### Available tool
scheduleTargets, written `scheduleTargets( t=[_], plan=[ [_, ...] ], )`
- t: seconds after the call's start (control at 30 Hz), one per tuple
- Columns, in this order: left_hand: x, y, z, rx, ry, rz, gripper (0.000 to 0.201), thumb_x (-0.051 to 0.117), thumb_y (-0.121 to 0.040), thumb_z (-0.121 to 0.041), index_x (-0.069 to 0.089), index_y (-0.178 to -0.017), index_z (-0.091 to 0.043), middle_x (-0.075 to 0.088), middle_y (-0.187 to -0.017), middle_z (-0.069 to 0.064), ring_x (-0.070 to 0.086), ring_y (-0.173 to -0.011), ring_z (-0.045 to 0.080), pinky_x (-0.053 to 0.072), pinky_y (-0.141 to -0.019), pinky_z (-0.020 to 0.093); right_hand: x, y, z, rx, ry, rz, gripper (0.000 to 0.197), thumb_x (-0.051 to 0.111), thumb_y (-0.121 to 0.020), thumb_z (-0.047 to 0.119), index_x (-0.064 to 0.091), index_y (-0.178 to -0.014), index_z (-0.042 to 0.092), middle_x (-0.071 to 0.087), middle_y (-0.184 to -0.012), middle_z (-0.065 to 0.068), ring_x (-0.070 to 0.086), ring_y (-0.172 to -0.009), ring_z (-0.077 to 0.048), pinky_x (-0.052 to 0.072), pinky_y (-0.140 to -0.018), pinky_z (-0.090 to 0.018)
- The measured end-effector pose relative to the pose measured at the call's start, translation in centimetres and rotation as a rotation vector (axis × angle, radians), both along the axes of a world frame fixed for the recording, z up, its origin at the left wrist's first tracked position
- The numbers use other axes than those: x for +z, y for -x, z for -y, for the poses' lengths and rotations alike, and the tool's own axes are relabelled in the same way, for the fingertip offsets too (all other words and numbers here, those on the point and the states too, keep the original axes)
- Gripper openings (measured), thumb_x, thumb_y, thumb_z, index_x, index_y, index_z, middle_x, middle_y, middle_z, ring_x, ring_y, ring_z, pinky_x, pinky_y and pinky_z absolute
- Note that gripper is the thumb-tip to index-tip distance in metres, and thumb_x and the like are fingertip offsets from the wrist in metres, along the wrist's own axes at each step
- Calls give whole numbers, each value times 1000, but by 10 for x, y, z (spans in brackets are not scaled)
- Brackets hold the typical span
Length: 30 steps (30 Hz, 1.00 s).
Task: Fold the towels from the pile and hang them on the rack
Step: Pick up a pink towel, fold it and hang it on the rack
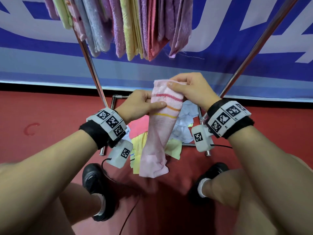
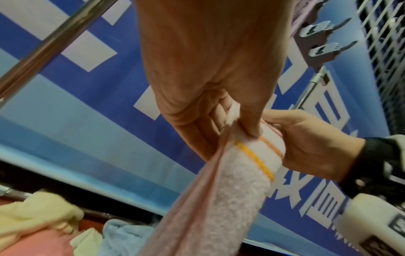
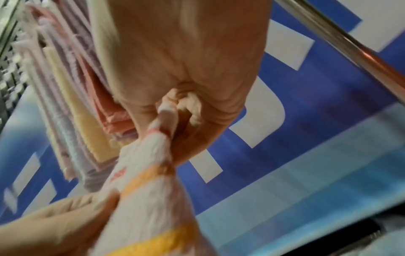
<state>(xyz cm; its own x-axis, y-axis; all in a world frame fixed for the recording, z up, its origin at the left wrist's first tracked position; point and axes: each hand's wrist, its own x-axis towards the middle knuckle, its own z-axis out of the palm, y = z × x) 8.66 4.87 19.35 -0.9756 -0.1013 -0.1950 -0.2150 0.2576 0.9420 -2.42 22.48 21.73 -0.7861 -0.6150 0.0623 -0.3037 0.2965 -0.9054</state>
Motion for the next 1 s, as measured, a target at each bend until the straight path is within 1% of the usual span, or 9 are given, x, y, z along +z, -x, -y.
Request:
scheduleTargets(
  t=[0.07,0.13,0.23,0.37,0.47,0.57,0.7,0.83,1.0],
  plan=[
    [8,-1,-6,-6,-36,-51,22,71,-92,-17,74,-108,-2,76,-98,19,71,-84,21,60,-80,38,-1,4,1,-166,114,68,16,78,-90,24,79,-99,11,77,-96,-5,71,-86,-10,59,-84,-35],
    [20,1,-8,28,-95,-102,22,69,-93,-16,73,-108,0,75,-100,19,71,-86,27,59,-75,36,-1,-1,6,-235,254,283,38,80,-83,46,78,-104,14,77,-108,-8,73,-101,-20,57,-98,-45],
    [30,10,3,208,-164,-162,15,70,-93,-15,73,-99,-1,74,-90,13,69,-77,22,58,-68,33,-14,-21,17,27,343,702,63,75,-84,51,68,-126,4,70,-127,-19,66,-122,-30,49,-110,-49],
    [27,17,16,368,-78,-155,22,72,-92,-26,71,-82,-6,65,-73,4,58,-63,11,50,-60,25,-34,-34,25,-32,166,500,34,77,-87,25,74,-112,3,75,-116,-17,69,-115,-30,49,-108,-54],
    [16,15,8,328,-67,-34,33,80,-82,-40,62,-80,-13,63,-73,3,60,-65,12,52,-60,25,-27,-26,26,-147,301,472,43,75,-83,28,73,-117,1,74,-118,-18,68,-119,-32,50,-109,-51],
    [1,8,1,260,44,21,39,88,-72,-43,64,-82,-13,68,-75,5,63,-67,14,57,-68,34,-22,-17,25,-232,404,445,44,74,-89,23,67,-124,-2,70,-125,-20,69,-117,-27,55,-103,-44],
    [-10,0,2,324,131,-87,27,88,-75,-34,69,-73,-15,69,-65,-2,62,-57,12,56,-68,35,-18,-12,23,-276,425,487,31,68,-97,15,67,-124,-2,74,-118,-17,72,-109,-25,58,-93,-39],
    [-14,1,-1,385,69,-86,19,81,-83,-25,68,-74,-13,73,-71,6,72,-71,23,58,-70,36,-13,-13,23,-287,474,515,29,67,-98,13,68,-123,-2,74,-118,-17,72,-111,-26,58,-96,-40],
    [-17,7,-11,323,-11,-65,15,72,-89,-6,61,-82,-14,65,-73,0,60,-60,2,49,-59,16,-6,-15,23,-307,518,587,31,64,-100,10,64,-126,-7,71,-122,-22,72,-110,-27,60,-86,-34]
  ],
)
